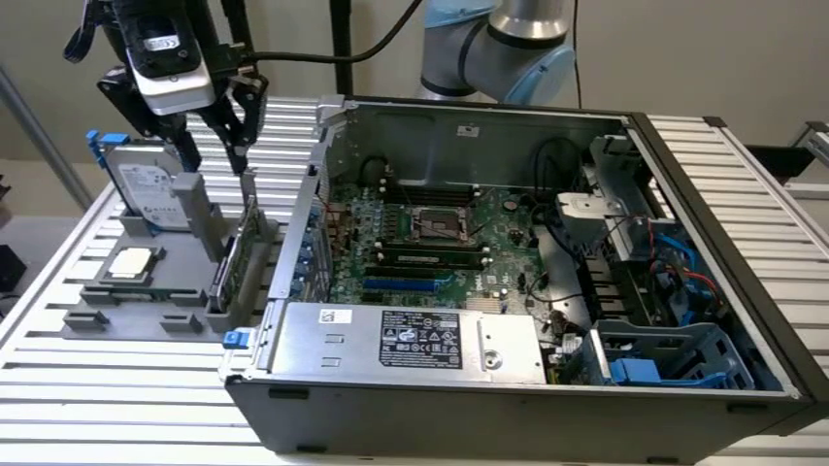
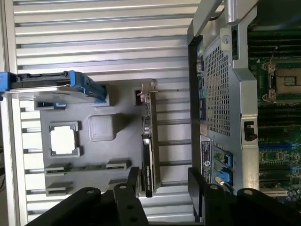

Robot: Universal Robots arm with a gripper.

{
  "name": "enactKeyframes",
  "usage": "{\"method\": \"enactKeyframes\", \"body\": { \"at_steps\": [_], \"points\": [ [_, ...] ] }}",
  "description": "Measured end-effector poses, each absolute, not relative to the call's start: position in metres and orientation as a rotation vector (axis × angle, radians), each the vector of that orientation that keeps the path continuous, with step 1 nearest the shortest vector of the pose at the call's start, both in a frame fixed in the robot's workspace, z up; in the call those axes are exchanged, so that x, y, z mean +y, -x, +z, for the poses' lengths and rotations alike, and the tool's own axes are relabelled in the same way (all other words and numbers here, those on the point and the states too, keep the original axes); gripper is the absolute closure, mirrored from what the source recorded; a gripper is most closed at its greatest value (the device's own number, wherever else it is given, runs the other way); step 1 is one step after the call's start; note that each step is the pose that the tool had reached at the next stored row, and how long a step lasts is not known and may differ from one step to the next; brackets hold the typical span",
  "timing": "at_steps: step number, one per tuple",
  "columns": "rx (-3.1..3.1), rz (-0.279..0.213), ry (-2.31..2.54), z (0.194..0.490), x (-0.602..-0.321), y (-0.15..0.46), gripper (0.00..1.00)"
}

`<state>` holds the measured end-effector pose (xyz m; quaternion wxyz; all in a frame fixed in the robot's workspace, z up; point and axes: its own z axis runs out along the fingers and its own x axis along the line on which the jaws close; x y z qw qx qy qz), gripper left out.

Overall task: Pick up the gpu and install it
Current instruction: 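Pick up the gpu and move the gpu toward the slot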

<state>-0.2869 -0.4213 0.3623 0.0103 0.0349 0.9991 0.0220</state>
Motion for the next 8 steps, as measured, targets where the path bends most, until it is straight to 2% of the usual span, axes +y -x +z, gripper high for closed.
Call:
{"method": "enactKeyframes", "body": {
  "at_steps": [8],
  "points": [
    [3.118, 0.069, -0.108, 0.348, -0.422, 0.287, 0.00]
  ]
}}
